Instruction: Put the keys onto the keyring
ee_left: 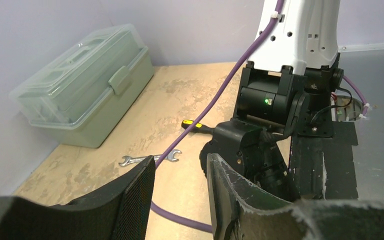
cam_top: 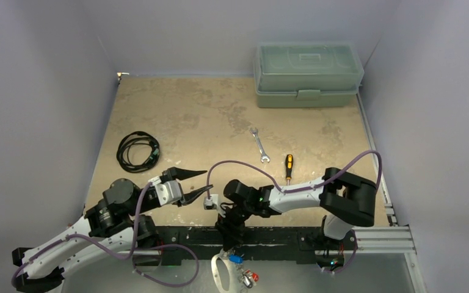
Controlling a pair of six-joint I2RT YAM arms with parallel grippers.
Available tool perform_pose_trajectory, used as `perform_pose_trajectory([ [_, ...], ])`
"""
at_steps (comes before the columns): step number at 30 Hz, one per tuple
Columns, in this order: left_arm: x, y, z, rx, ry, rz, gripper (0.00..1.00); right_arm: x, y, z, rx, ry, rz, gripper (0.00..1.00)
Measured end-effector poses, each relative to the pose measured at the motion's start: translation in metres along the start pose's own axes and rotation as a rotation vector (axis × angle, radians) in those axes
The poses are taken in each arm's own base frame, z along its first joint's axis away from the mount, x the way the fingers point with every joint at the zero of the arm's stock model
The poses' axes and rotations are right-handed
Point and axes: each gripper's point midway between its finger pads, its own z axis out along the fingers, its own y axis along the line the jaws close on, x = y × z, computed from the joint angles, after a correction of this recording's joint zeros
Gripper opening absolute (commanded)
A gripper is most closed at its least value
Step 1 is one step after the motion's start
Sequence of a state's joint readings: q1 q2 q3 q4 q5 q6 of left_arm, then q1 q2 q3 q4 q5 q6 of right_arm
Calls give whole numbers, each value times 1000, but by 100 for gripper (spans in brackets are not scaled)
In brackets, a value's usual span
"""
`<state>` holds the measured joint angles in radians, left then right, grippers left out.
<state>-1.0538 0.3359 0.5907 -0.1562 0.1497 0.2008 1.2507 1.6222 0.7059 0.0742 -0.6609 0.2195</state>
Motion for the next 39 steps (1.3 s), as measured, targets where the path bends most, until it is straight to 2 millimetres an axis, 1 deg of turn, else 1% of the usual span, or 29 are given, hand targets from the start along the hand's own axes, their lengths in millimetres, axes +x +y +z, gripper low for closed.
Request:
perform_pose_trajectory([
  [2,1,-1,1,5,5,-1,42,0,2,3,-17,4,-10,53],
  [5,2,-2,1,11,7,-2,42,3,1,7,-21,13,-13,50],
  [7,2,-3,1,16,9,-2,41,3,1,8,-21,14,-15,47],
  [12,4,-5,3,26,12,-3,41,2,1,8,-22,11,-18,29],
  [15,4,-5,3,30,14,-4,41,1,1,8,-23,7,-21,17],
  [18,5,-5,3,31,17,-4,41,-1,1,8,-25,-1,-22,11],
  [21,5,-6,3,34,18,-4,41,-1,2,9,-29,-8,-24,0],
  [26,7,-7,4,37,26,-6,41,0,5,7,-43,-15,-26,0],
  [30,8,-7,4,38,28,-6,41,-3,11,1,-53,-35,-45,0],
  [34,8,-7,4,39,28,-6,41,-13,23,-9,-76,-92,-96,0],
  [39,8,-8,4,42,28,-7,41,-35,40,-25,-95,-177,-170,0],
])
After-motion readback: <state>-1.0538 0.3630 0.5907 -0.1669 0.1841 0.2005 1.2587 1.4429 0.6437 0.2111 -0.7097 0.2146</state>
